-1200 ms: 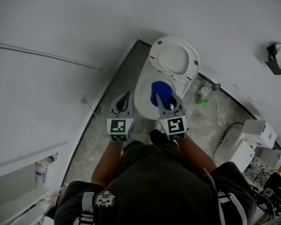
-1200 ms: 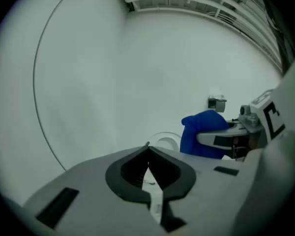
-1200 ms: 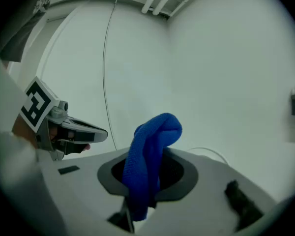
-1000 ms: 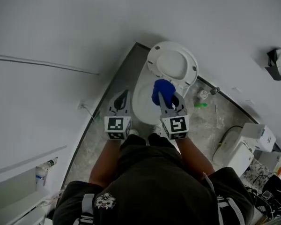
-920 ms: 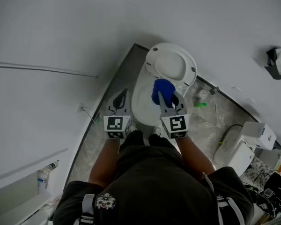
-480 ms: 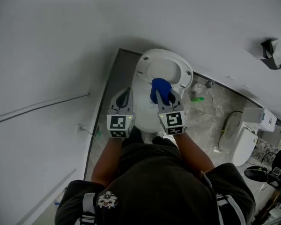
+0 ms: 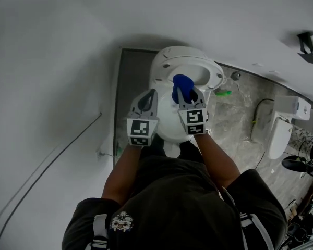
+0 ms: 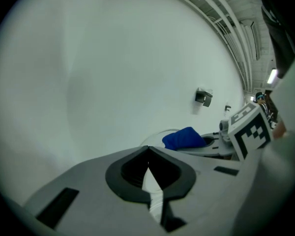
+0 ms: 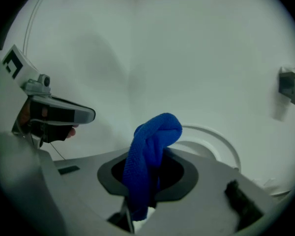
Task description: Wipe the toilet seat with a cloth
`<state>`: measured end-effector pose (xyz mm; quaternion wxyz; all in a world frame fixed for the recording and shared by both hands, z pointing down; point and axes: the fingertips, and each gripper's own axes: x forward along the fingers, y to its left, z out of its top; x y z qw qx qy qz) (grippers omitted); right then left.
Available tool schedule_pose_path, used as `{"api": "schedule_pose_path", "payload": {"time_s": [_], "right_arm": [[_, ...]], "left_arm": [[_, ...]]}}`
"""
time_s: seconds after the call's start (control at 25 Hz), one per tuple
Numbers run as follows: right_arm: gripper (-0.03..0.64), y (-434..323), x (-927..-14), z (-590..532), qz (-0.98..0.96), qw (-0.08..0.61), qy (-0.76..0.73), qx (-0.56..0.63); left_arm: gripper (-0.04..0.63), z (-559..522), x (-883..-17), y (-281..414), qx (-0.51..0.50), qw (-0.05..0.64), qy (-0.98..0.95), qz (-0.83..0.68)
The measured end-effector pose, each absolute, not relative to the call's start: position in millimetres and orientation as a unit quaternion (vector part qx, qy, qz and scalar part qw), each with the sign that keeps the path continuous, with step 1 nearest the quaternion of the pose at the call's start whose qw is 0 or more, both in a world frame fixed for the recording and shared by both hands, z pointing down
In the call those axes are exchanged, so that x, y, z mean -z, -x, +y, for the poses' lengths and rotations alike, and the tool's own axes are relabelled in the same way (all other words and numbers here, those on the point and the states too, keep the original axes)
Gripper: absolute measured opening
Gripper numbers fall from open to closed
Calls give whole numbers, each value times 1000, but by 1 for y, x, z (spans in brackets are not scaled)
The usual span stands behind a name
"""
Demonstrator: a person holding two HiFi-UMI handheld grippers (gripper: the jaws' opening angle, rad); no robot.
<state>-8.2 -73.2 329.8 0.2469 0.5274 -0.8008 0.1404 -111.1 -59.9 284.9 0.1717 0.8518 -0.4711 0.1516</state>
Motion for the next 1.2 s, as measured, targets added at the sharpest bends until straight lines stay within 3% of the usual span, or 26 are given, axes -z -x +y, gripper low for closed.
{"api": "schedule_pose_path", "payload": {"time_s": [0.6, 1.2], "right_arm": [[77, 8, -399, -125, -768, 281, -538, -203], [77, -24, -369, -154, -762, 230, -566, -214]], "left_arm": [[9, -70, -339, 99, -195, 198, -858, -431], [9, -84, -326, 76, -165, 219, -852, -446]]}}
